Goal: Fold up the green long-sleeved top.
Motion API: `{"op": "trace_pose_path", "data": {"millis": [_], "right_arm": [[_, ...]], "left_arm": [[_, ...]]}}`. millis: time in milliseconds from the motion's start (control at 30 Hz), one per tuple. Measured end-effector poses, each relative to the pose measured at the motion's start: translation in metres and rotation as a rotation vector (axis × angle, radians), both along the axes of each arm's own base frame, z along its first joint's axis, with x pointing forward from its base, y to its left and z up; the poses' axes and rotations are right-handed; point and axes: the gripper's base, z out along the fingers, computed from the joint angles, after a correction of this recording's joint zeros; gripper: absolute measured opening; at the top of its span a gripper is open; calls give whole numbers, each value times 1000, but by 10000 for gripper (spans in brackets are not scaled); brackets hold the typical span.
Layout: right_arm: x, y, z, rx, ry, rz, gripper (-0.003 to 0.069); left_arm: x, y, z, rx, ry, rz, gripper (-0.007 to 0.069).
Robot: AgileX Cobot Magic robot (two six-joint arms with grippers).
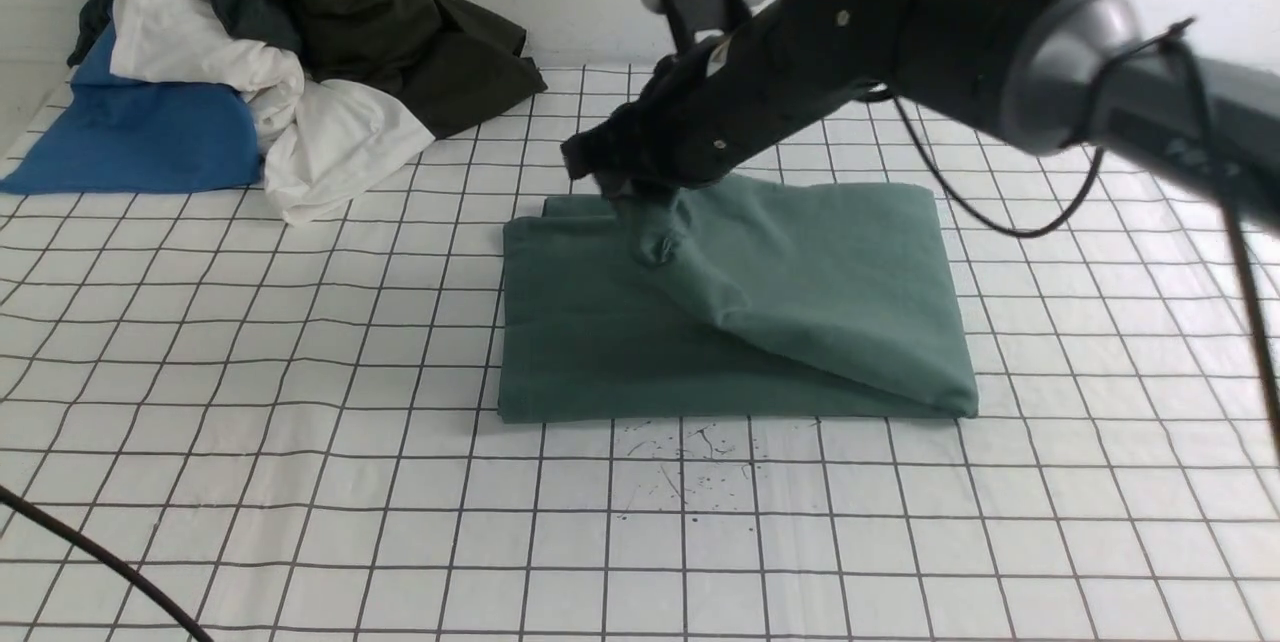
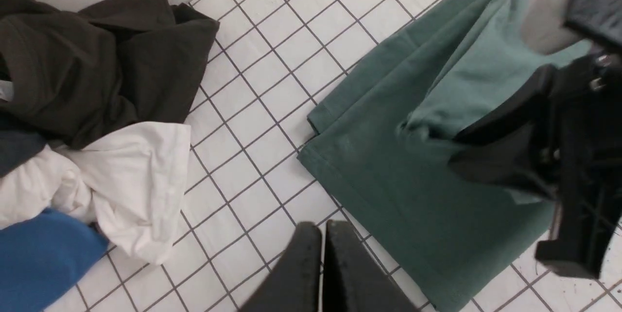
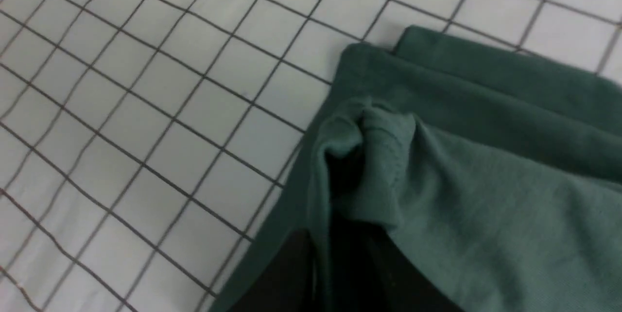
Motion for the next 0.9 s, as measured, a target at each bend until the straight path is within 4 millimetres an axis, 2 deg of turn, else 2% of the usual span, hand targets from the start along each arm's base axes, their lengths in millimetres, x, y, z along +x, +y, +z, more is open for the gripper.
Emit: {"op": "trace_pose_path", "data": {"millis": [33, 67, 100, 200, 233, 267, 333, 400, 467, 500, 633, 700, 800, 867, 900], "right_arm": [[1, 2, -1, 14, 8, -1, 206], [2, 5, 4, 41, 14, 0, 279], [2, 5, 10, 50, 13, 3, 320], [-2, -5, 52, 33, -49, 47, 449], [-3, -7, 57, 25, -55, 52, 454], [-8, -18, 79, -18, -98, 70, 473], [-17, -38, 109, -92, -153, 71, 473], [-21, -55, 124, -152, -175, 52, 459], [-27, -81, 140, -249, -190, 10, 416], [-27, -107, 148, -330, -205, -56, 363], [-31, -160, 156, -398, -186, -199, 202], [-43, -183, 155, -409, -149, -241, 118], [-76, -208, 150, -419, -89, -273, 17], [-93, -216, 148, -417, -74, -284, 3], [-116, -223, 148, -399, -76, -297, -8]], "left_arm": [[-1, 0, 1, -2, -2, 1, -8], [-1, 0, 1, -7, -1, 3, -8], [-1, 0, 1, -9, 0, 3, -8], [-1, -3, -5, -28, 29, -8, -8], [-1, -3, -6, -34, 34, -11, -8], [0, -7, -14, -52, 72, -24, -8], [2, -12, -26, -81, 124, -55, -8], [5, -18, -37, -104, 163, -87, -8], [9, -25, -54, -115, 218, -122, -8], [16, -35, -73, -115, 275, -146, -8], [18, -48, -89, -101, 317, -160, -8], [10, -50, -80, -78, 294, -146, -8], [-16, -44, -56, -28, 231, -94, -8], [-30, -38, -45, -21, 204, -69, -8], [-50, -28, -30, -21, 168, -36, -8]]}}
